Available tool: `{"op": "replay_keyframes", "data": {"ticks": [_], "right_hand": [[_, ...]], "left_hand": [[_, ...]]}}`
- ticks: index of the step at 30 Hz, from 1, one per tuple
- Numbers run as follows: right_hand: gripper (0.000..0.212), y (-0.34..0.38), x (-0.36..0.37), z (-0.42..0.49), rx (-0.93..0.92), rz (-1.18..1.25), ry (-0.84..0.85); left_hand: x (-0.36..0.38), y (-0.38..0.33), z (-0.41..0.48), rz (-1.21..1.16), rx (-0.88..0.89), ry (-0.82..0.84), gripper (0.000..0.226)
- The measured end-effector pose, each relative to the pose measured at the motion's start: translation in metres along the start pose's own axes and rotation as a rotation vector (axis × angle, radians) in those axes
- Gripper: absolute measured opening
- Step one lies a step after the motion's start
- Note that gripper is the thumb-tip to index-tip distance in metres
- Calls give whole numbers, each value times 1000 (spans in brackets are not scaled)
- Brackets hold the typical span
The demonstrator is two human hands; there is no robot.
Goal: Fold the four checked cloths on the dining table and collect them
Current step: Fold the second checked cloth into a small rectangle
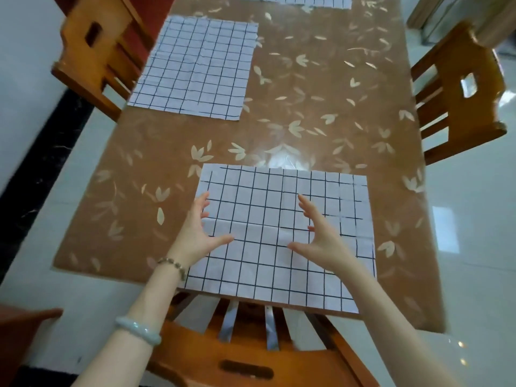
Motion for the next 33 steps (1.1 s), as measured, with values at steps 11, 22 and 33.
{"op": "replay_keyframes", "data": {"ticks": [11,22,33], "right_hand": [[111,-74,34,51,176,-597,165],[118,-86,39,53,205,-694,234],[119,-70,55,73,184,-721,272]], "left_hand": [[-12,61,40,404,-434,-392,79],[-37,68,64,234,-576,-311,48],[-70,29,37,282,-266,-179,29]]}}
Point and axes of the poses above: each hand's wrist, its own z-axis towards the middle knuckle, its own x-axis out of the palm, y = z × x, the point moved 5 cm from there along z, towards the middle knuckle, and after that the axes turned 13 degrees about y, right-handed, at the moved point
